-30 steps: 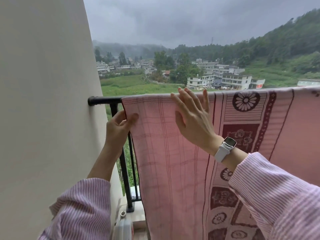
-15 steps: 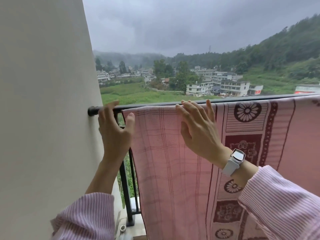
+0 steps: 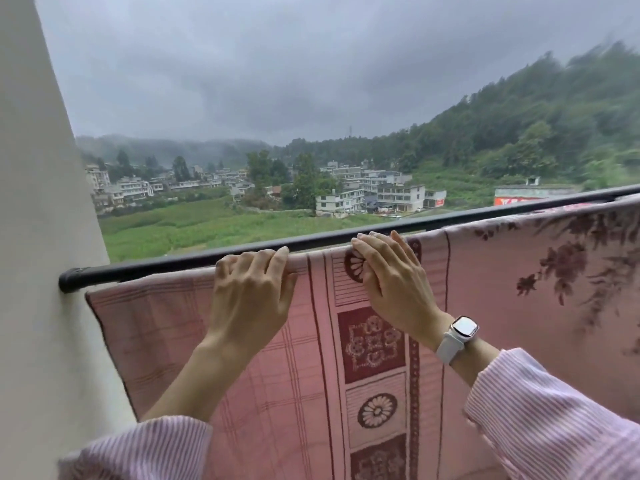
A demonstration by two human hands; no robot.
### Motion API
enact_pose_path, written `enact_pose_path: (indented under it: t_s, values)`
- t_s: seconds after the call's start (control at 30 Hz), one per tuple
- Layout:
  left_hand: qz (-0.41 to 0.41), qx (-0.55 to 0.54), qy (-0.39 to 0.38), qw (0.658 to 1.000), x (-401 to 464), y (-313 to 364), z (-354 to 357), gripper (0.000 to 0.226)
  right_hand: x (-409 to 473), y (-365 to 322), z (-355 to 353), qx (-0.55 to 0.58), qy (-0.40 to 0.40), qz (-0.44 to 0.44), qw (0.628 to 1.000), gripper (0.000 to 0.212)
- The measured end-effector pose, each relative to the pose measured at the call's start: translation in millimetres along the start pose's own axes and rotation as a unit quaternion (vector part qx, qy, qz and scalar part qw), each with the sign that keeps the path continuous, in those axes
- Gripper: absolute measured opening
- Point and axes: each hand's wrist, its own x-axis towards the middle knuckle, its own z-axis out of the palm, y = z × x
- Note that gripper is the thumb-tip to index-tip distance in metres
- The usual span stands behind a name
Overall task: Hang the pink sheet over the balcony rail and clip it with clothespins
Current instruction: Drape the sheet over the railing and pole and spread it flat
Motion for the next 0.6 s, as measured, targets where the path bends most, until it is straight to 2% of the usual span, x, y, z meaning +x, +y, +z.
enact_pose_path:
  t_s: [0.23, 0.33, 0.47, 0.6]
  values:
    - [0.047, -0.014, 0.007, 0.999, 47, 103, 37, 0.05, -28, 125, -37, -0.054, -0.014, -0.019, 0.998, 0.041]
    - [0.043, -0.017, 0.006, 0.999, 71, 161, 61, 0.05, -40, 180, -56, -0.081, -0.019, -0.031, 0.996, 0.041]
    - [0.025, -0.028, 0.034, 0.999, 102, 236, 90, 0.046, -51, 249, -76, -0.06, -0.032, -0.052, 0.996, 0.043]
    - [0.011, -0.03, 0.069, 0.997, 135, 292, 109, 0.035, -55, 316, -94, -0.055, -0.068, -0.044, 0.995, 0.041]
